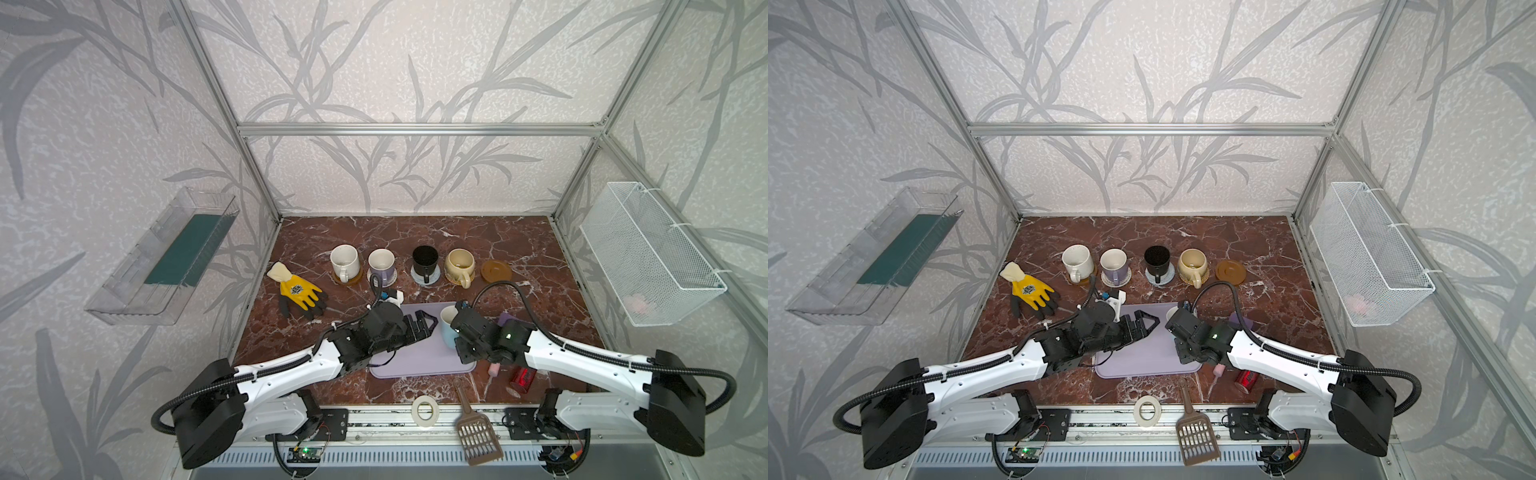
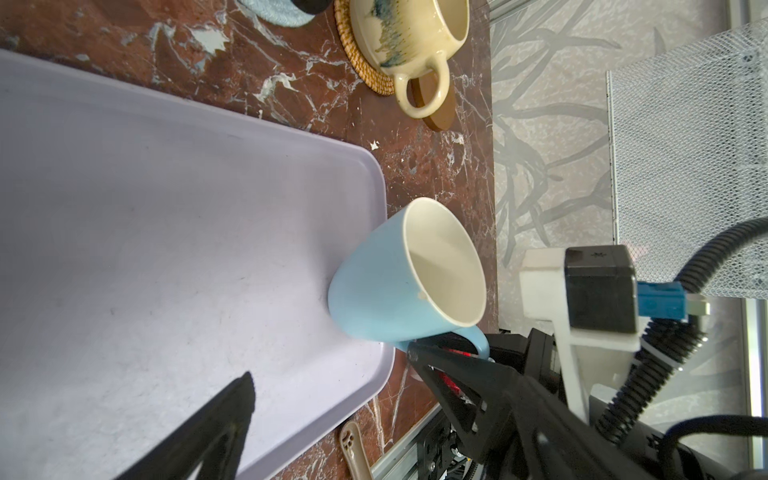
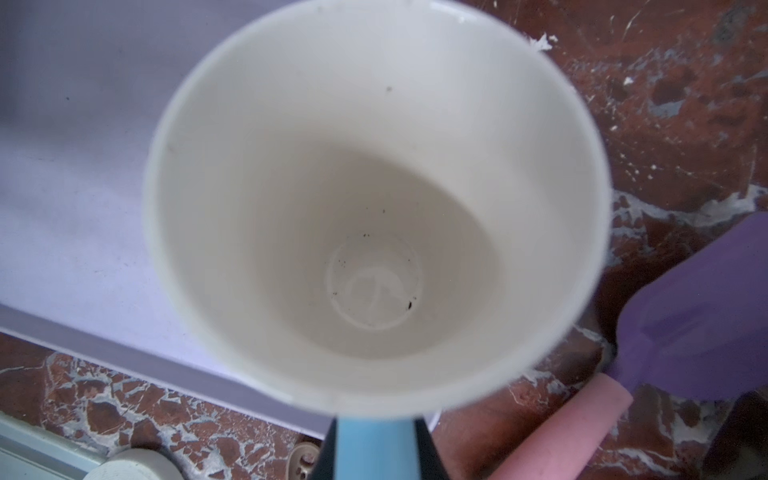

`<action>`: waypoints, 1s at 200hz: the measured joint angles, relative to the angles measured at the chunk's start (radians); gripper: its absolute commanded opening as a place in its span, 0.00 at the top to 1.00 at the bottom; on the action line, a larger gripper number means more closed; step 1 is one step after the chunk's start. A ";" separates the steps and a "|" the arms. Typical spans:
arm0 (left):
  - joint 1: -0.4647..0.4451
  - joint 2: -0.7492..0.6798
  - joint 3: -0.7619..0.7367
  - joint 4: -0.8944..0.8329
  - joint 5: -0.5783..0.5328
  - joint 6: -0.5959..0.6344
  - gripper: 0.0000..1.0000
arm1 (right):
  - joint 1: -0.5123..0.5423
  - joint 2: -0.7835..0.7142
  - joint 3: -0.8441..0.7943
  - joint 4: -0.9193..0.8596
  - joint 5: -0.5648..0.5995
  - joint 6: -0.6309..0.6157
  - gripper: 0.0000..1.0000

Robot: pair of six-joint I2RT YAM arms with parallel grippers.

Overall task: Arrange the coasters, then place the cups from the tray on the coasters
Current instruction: 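Carry the light blue mug toward the empty wooden coaster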

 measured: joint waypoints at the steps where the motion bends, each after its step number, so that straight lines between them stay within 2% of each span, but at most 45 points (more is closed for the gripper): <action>1: 0.000 0.000 0.001 0.000 0.000 0.000 0.01 | 0.000 0.000 0.000 0.000 0.001 0.000 1.00; 63: 0.021 0.004 0.053 -0.007 0.024 0.025 0.01 | -0.001 -0.045 -0.009 0.001 0.010 0.031 1.00; 128: 0.038 0.094 0.117 0.002 0.050 0.028 0.01 | -0.027 -0.176 -0.045 0.009 0.071 0.012 1.00; 156: 0.038 0.134 0.167 0.002 0.055 0.039 0.01 | -0.093 -0.176 -0.045 0.009 0.072 -0.024 1.00; 200: 0.038 0.202 0.283 0.002 0.043 0.057 0.01 | -0.277 -0.201 -0.043 0.023 0.035 -0.092 1.00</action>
